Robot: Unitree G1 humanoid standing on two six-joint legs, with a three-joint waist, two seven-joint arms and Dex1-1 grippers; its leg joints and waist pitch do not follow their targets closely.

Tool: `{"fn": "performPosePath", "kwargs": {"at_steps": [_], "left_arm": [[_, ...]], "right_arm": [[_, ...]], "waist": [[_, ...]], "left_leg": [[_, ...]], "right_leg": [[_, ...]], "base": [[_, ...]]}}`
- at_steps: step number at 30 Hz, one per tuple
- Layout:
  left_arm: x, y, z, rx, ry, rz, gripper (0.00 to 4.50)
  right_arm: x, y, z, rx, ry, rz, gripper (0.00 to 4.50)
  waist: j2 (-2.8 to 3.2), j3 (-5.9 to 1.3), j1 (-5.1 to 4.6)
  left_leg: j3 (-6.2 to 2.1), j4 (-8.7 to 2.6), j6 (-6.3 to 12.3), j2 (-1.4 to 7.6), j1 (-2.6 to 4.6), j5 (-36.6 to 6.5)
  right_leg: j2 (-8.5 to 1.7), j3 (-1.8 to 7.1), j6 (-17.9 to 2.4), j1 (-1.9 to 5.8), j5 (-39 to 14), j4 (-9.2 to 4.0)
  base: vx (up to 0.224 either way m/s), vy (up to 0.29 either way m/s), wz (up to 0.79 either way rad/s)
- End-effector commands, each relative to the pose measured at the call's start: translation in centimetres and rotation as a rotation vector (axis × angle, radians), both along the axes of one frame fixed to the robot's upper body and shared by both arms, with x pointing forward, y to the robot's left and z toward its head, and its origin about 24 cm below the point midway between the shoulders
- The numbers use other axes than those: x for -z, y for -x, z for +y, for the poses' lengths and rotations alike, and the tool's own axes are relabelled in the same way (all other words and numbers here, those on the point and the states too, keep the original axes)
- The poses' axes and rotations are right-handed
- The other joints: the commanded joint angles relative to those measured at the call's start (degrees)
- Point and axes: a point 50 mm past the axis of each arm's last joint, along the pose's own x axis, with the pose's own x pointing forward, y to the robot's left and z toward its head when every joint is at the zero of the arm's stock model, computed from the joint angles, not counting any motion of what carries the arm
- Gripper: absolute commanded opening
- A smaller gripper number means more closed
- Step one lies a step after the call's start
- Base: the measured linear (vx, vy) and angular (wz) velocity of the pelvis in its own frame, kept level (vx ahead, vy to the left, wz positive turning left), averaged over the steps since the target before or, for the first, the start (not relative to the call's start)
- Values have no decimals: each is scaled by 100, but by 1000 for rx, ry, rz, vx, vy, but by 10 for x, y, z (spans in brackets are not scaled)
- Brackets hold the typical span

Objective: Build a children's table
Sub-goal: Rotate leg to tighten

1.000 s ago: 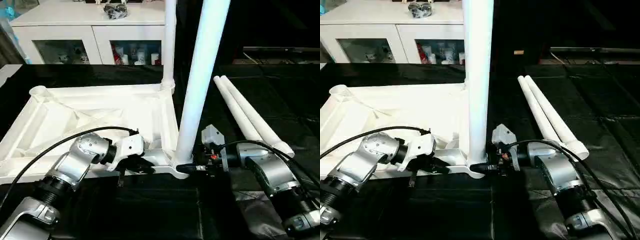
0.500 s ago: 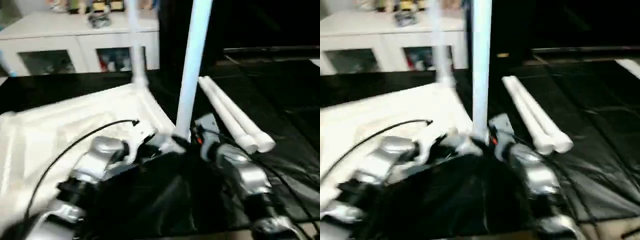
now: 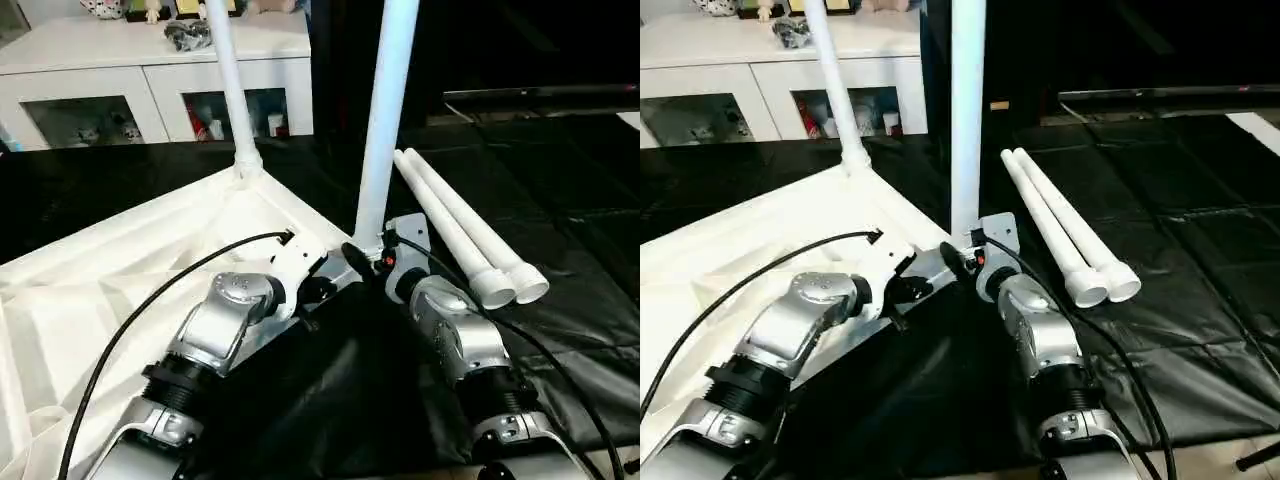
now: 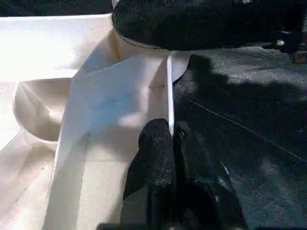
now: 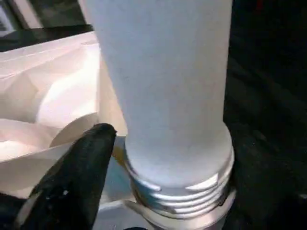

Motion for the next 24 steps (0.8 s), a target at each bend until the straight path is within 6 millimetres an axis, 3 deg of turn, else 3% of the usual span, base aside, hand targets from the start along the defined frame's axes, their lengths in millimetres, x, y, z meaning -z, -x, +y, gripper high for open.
{"fn": "performPosePath", "kwargs": {"at_steps": [1, 6, 9, 16, 21, 24], "left_arm": [[-16, -3, -5, 63, 13, -80, 0], [-13, -3, 12, 131, -21, -74, 0], [-10, 1, 25, 238, -58, -65, 0], [-6, 14, 38, 467, -77, -24, 0], [-7, 19, 42, 591, -67, 12, 0], [-7, 21, 42, 642, -72, 25, 0]], "right_arm": [[13, 12, 11, -105, -21, 51, 410], [-2, 14, -21, -196, -12, -49, 446], [-9, 20, -47, -345, 74, -81, 446], [-29, 29, -75, -587, 105, -80, 446], [-36, 35, -77, -760, 143, -64, 446], [-36, 37, -74, -825, 161, -47, 446]], "waist": [[-7, -317, 37], [10, -368, 66], [31, -377, 105], [15, -337, 191], [-1, -346, 306], [5, -351, 325]], "left_leg": [[-37, -390, 218, 143, -19, -1314], [-37, -327, 431, 153, -71, -711], [-30, -284, 575, 167, -43, -581], [-7, -302, 538, 194, -24, -1014], [5, -293, 519, 216, -11, -943], [1, -293, 477, 219, -15, -937]], "right_leg": [[-340, 236, -1044, 283, -1523, -479], [-330, 222, -1305, 326, -599, -354], [-314, 220, -1477, 320, -126, -299], [-335, 219, -1481, 304, -721, -344], [-343, 230, -1470, 286, -807, -328], [-344, 229, -1490, 286, -798, -317]], "base": [[0, 0, 0], [0, 0, 0], [0, 0, 0], [0, 0, 0], [0, 0, 0], [0, 0, 0]]}}
